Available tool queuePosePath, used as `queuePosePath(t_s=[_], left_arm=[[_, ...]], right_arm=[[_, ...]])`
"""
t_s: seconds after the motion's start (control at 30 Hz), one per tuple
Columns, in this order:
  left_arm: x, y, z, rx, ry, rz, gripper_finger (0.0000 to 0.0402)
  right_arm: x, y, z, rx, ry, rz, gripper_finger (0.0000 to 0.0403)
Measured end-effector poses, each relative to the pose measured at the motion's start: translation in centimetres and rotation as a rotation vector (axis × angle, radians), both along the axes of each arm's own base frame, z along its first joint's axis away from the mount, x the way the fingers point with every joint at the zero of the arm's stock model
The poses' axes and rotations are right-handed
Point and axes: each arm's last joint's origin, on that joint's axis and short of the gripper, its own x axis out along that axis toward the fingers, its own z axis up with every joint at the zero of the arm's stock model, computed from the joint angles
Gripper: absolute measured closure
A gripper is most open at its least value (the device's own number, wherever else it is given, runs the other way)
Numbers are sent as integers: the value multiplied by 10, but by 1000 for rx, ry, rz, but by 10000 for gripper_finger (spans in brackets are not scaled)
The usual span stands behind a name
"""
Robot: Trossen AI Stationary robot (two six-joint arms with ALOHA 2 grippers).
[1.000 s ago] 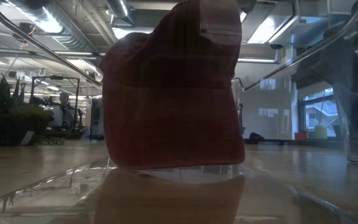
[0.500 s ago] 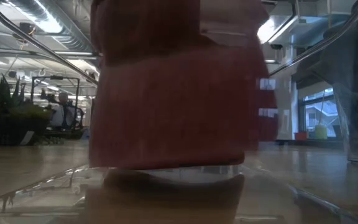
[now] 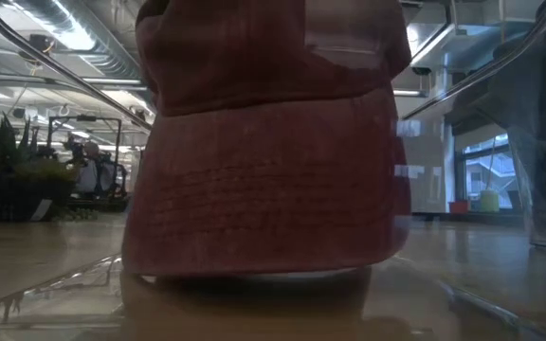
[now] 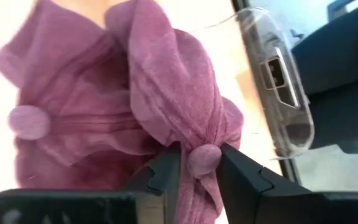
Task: Pick & Place hat
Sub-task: Put the red cap into the left transparent bin, then return to Home Position
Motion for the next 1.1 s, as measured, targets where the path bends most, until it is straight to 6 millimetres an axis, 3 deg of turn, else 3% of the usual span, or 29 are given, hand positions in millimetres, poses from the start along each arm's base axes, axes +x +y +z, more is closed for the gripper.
queuePosePath(t_s=[0.3, 0.63, 0.9, 1.0, 1.1], left_arm=[[1, 4, 2, 21, -18, 5, 249], [-16, 25, 33, -21, -78, 102, 238], [-53, 49, 58, -15, -284, 129, 236], [-82, 57, 58, -7, -378, 167, 236], [-116, 62, 53, -20, -505, 198, 237]], right_arm=[[0, 0, -1, 33, 5, -24, 163], [-3, 0, -3, 46, 38, -36, 163], [-27, 16, 7, 60, 48, 18, 163], [-43, 31, 15, 39, -4, 56, 163], [-61, 44, 7, -9, -92, 18, 163]])
